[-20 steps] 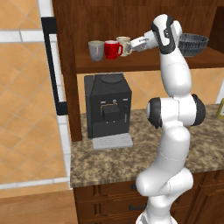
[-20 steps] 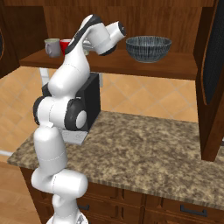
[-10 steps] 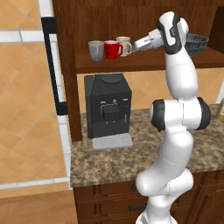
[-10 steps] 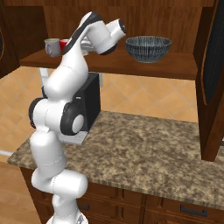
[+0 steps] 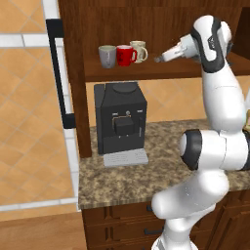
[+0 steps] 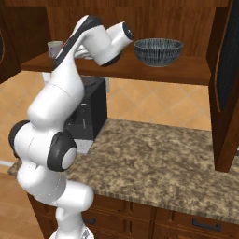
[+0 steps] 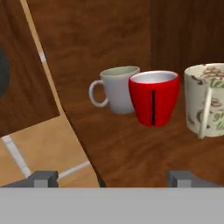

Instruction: Gather all objects into one cabinet and sort the glasses and bowls to opposite sides.

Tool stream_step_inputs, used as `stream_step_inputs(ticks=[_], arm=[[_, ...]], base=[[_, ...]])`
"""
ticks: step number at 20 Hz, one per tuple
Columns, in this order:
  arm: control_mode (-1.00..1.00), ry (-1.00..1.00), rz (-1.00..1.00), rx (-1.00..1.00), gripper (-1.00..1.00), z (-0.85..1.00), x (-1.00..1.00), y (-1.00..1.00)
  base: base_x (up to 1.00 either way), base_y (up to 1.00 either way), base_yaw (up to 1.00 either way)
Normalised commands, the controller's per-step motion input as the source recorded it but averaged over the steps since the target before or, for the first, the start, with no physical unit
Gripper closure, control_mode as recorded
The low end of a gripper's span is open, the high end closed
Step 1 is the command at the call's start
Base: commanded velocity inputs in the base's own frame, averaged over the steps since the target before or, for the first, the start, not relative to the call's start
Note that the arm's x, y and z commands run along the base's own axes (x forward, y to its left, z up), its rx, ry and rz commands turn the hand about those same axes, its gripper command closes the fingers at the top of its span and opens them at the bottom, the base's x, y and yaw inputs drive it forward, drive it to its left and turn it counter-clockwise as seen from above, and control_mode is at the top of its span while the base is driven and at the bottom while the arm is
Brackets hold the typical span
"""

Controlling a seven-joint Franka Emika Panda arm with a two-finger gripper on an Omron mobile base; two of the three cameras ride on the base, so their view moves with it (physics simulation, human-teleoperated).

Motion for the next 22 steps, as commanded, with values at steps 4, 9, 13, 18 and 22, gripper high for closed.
stream_step_inputs(ticks=[4,9,13,18,22], arm=[[-1.00,-0.13,-0.17,0.00,-1.00,0.04,-1.00,0.00],[-1.00,-0.19,-0.25,0.01,-1.00,0.04,-1.00,-0.03],[-1.00,-0.11,-0.31,0.06,-1.00,0.07,-1.00,-0.14],[-1.00,0.00,-0.38,0.06,-1.00,0.04,-1.00,-0.21],[-1.00,0.00,-0.39,0.01,-1.00,0.00,-1.00,-0.14]], base=[[0.00,0.00,0.00],[0.00,0.00,0.00],[0.00,0.00,0.00],[0.00,0.00,0.00],[0.00,0.00,0.00]])
